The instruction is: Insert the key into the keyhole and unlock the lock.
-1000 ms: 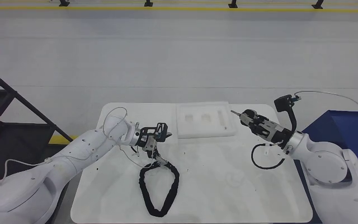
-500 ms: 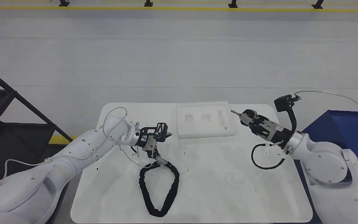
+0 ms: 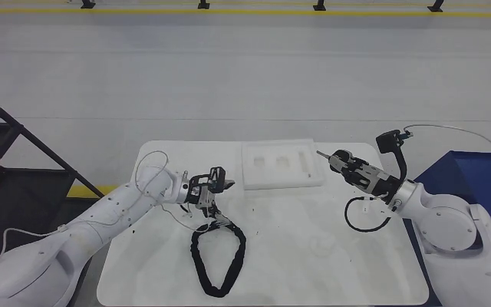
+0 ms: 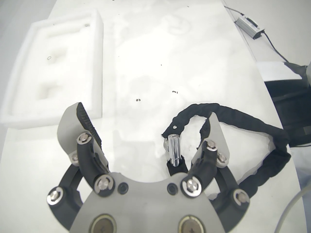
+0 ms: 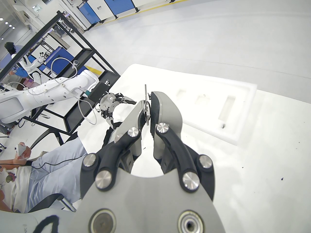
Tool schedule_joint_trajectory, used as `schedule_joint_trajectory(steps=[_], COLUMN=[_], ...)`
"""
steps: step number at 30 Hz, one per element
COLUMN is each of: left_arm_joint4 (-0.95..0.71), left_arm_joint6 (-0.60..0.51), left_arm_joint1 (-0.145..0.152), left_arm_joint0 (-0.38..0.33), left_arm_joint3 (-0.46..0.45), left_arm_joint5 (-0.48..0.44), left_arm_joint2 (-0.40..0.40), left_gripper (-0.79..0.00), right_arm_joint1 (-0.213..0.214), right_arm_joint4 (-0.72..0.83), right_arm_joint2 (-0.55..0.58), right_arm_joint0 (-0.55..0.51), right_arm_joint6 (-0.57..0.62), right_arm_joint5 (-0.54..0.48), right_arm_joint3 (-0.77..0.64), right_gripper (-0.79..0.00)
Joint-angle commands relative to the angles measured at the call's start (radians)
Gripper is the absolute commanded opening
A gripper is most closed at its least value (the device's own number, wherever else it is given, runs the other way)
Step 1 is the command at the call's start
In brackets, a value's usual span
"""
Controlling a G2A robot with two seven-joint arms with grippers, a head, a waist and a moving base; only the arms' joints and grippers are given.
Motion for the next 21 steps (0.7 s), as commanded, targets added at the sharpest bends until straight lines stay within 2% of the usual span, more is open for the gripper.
schedule_joint_trajectory(steps=[1, 6, 10, 15, 21], left_arm_joint4=[0.026, 0.08, 0.112, 0.16, 0.204], left_arm_joint6=[0.034, 0.099, 0.107, 0.118, 0.118], left_arm_joint1=[0.023, 0.081, 0.11, 0.122, 0.109], left_arm_joint0=[0.033, 0.126, 0.183, 0.221, 0.24], left_arm_joint3=[-0.011, -0.053, -0.086, -0.11, -0.098], left_arm_joint5=[0.019, 0.084, 0.134, 0.194, 0.237], left_arm_joint2=[-0.015, -0.05, -0.073, -0.094, -0.104], left_gripper=[0.0, 0.0, 0.0, 0.0, 0.0], right_arm_joint1=[0.0, 0.0, 0.0, 0.0, 0.0], right_arm_joint4=[0.0, 0.0, 0.0, 0.0, 0.0], right_arm_joint2=[0.0, 0.0, 0.0, 0.0, 0.0], right_arm_joint0=[0.0, 0.0, 0.0, 0.0, 0.0], right_arm_joint6=[0.0, 0.0, 0.0, 0.0, 0.0], right_arm_joint5=[0.0, 0.0, 0.0, 0.0, 0.0], right_arm_joint3=[0.0, 0.0, 0.0, 0.0, 0.0], right_gripper=[-0.785, -0.785, -0.785, -0.785, -0.785])
